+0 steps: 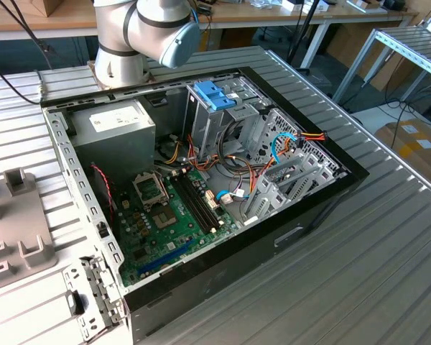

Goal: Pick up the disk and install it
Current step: 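Pick up the disk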

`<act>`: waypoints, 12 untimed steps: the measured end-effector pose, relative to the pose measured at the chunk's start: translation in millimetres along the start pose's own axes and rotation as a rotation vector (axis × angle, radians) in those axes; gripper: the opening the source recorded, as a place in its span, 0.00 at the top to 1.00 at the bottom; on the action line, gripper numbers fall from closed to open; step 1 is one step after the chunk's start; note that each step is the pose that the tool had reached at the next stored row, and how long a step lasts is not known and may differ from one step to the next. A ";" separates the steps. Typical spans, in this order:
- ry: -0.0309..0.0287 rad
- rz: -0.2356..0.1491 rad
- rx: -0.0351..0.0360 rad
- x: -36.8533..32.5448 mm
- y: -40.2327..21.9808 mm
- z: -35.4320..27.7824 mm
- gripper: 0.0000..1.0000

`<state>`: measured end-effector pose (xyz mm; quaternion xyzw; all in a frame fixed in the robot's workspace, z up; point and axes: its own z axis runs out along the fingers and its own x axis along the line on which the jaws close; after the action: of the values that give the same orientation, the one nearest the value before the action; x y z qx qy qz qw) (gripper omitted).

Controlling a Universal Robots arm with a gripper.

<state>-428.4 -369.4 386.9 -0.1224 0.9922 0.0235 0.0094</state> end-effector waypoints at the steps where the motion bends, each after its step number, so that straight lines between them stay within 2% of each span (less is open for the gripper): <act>1: 0.0001 -0.004 -0.0001 0.0 0.0 0.0 0.89; 12: 0.0025 -0.055 -0.0013 0.0 0.0 0.0 0.89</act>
<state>-428.4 -369.4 386.9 -0.1496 0.9884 0.0237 0.0088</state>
